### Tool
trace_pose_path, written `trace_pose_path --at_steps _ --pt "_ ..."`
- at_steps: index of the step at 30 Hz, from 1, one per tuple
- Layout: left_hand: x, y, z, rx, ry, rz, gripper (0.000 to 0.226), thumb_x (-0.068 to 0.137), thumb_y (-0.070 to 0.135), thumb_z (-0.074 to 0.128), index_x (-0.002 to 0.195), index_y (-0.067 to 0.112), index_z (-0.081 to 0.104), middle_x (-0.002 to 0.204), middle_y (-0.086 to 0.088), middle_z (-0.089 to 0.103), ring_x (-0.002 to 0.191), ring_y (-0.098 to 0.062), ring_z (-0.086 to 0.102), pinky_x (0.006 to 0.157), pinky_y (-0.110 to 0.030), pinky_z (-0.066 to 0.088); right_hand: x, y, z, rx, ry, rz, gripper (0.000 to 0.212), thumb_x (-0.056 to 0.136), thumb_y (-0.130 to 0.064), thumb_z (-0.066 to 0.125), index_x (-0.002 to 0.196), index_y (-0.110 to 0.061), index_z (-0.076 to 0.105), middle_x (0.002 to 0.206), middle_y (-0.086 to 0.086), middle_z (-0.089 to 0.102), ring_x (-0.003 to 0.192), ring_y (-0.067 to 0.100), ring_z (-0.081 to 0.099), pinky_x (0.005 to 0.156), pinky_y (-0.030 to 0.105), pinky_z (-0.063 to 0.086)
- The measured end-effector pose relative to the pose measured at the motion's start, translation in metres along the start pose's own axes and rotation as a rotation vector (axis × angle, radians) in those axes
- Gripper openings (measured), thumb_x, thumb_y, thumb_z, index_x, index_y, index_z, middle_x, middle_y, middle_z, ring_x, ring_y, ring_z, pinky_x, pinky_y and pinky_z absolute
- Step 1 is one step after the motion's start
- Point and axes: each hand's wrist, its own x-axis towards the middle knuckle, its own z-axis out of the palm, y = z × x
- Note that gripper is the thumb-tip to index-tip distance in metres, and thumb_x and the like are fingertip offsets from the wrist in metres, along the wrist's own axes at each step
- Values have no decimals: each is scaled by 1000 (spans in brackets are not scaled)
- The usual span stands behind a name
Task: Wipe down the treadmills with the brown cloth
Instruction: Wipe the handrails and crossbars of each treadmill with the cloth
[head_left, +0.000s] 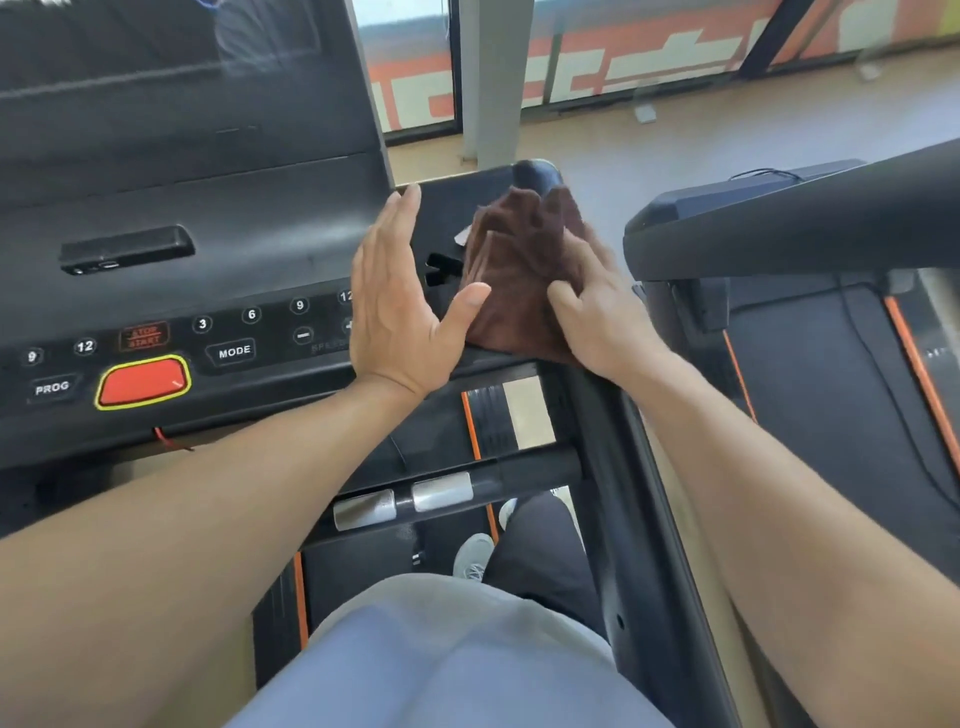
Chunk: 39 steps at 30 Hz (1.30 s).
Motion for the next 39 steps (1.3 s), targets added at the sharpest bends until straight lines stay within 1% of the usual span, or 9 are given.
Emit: trace_pose_path --at_steps 4,8,13,20,24,27,30,33,39 --pt "0 -1 -1 10 -15 27 104 93 82 21 156 0 32 161 -14 37 152 -28 30 120 -56 26 -61 10 23 -341 48 -154 67 88 -36 41 155 -41 39 171 -11 17 159 25 1 127 53 15" --pt "0 1 -2 7 -25 23 106 91 84 22 156 1 32 162 -14 37 152 -28 30 120 -56 27 -64 -1 48 -617 59 -277 70 90 -45 34 159 -35 34 169 -6 26 159 32 6 124 63 5" --pt "-1 2 -2 -4 -35 8 111 87 88 20 157 3 31 162 -13 36 152 -26 31 120 -55 27 -12 -34 55 -505 -102 -427 58 101 -42 32 158 -31 38 166 -10 32 159 19 9 128 52 -1" --pt "-2 4 -1 14 -37 -2 111 86 89 23 157 3 32 161 -14 37 150 -27 34 119 -54 29 23 -30 38 -646 -189 -610 73 93 -55 11 162 -35 26 171 -9 16 159 17 3 128 51 0" --pt "-1 4 -2 66 -41 -4 109 87 88 25 156 3 33 160 -13 39 149 -28 35 120 -52 29 51 -40 34 -633 -37 -336 70 93 -52 26 162 -35 25 172 -6 15 159 20 2 127 55 -2" --pt "-1 5 -2 86 -65 -21 106 88 88 26 156 6 33 160 -11 39 150 -27 34 120 -52 29 63 -39 22 -430 53 -14 69 97 -49 32 163 -37 17 173 -7 5 159 26 2 125 57 12" --pt "-1 5 0 111 -93 -5 102 89 86 30 155 8 35 158 -10 42 148 -27 36 119 -52 29 51 -26 7 -160 28 210 68 100 -50 33 164 -37 11 171 0 18 150 33 29 118 51 28" --pt "-1 2 1 131 -111 15 98 90 84 32 154 10 37 156 -9 44 148 -26 37 120 -51 29 21 -9 -4 39 3 277 62 98 -52 36 156 -29 34 145 9 54 128 32 53 110 46 39" --pt "0 6 -1 167 -188 -26 96 88 87 27 150 15 41 154 -8 46 149 -24 34 123 -44 24 -43 31 -33 427 -199 582 29 98 -43 47 115 -26 64 122 1 71 105 24 68 85 41 56"
